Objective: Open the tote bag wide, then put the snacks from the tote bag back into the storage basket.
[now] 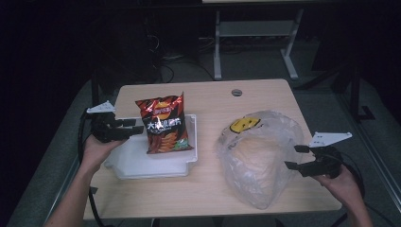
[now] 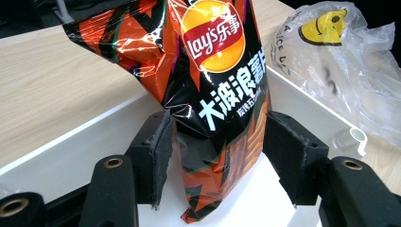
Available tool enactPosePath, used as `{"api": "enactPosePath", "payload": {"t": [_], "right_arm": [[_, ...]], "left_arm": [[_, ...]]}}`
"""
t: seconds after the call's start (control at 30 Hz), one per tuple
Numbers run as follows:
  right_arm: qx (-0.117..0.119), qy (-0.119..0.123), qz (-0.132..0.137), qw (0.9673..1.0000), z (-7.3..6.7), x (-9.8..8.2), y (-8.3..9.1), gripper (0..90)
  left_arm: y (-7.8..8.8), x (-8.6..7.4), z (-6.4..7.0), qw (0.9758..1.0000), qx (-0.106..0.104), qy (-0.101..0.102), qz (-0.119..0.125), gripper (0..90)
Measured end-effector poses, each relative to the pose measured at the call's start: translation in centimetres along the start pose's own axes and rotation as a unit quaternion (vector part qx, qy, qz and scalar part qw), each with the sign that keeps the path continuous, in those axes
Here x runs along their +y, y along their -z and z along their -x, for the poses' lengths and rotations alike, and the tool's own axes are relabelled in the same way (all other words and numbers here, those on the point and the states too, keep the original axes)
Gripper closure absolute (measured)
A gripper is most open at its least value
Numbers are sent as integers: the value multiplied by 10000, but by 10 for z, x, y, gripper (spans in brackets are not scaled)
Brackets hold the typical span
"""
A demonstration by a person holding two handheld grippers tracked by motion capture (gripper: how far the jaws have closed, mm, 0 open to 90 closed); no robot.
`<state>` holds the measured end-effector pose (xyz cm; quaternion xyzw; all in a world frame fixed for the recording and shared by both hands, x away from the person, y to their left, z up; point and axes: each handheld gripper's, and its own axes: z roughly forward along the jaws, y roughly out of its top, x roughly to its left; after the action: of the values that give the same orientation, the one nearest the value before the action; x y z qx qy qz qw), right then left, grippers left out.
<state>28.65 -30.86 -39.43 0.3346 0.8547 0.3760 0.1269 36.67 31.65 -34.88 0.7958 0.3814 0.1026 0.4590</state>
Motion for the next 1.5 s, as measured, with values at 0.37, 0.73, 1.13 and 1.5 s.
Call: {"api": "enactPosePath", "payload": {"t": [0.37, 0.73, 1.13, 1.5], "right_arm": [[10, 2, 23, 10000, 0, 1, -1, 257], [-42, -52, 31, 10000, 1, -2, 4, 256], [-85, -101, 64, 9999, 4, -5, 7, 252], [-115, -153, 107, 9998, 6, -9, 11, 250]], "left_arm": [[4, -3, 1, 10000, 10, -14, -8, 403], [8, -11, 5, 10000, -46, -40, -30, 401], [10, -26, 13, 9999, -100, -102, -96, 396], [6, -35, 23, 9997, -197, -119, -128, 388]]}}
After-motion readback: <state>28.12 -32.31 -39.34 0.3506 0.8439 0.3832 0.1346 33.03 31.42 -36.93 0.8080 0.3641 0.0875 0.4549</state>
